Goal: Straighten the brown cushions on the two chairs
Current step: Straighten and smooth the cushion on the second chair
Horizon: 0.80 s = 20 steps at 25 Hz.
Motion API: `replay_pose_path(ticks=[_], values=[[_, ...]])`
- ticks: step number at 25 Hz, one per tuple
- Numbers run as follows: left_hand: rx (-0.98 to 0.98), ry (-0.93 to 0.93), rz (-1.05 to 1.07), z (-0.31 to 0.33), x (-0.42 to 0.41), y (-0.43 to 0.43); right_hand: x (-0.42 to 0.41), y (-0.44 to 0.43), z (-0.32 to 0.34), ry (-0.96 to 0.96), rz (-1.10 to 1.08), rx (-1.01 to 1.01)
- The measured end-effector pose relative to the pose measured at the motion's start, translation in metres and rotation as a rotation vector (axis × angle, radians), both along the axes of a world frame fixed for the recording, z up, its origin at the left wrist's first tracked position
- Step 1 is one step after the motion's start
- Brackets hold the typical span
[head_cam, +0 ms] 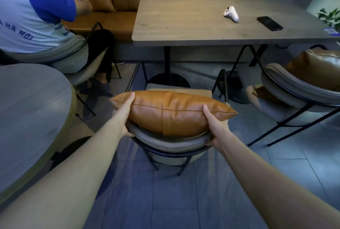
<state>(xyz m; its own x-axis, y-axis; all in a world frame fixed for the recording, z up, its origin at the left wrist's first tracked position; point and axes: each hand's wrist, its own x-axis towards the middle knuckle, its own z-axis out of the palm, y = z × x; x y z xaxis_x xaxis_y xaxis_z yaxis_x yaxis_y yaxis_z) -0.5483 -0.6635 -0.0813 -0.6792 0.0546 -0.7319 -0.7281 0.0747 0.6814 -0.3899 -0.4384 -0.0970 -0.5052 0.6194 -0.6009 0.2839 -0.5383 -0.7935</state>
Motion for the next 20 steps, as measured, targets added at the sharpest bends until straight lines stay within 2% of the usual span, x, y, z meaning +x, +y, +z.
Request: replay_pose_path(ticks=[7, 20], values=[[0.012, -0.021, -0.065, -0.01, -0.005, -0.004, -0.006, 0.016, -0.009, -0.044, 0.067, 0.044], [0.086, -0.024, 0.041, -0.024, -0.019, 0.051, -0.039, 0.087, -0.007, -0.073, 0.148, 0.163]])
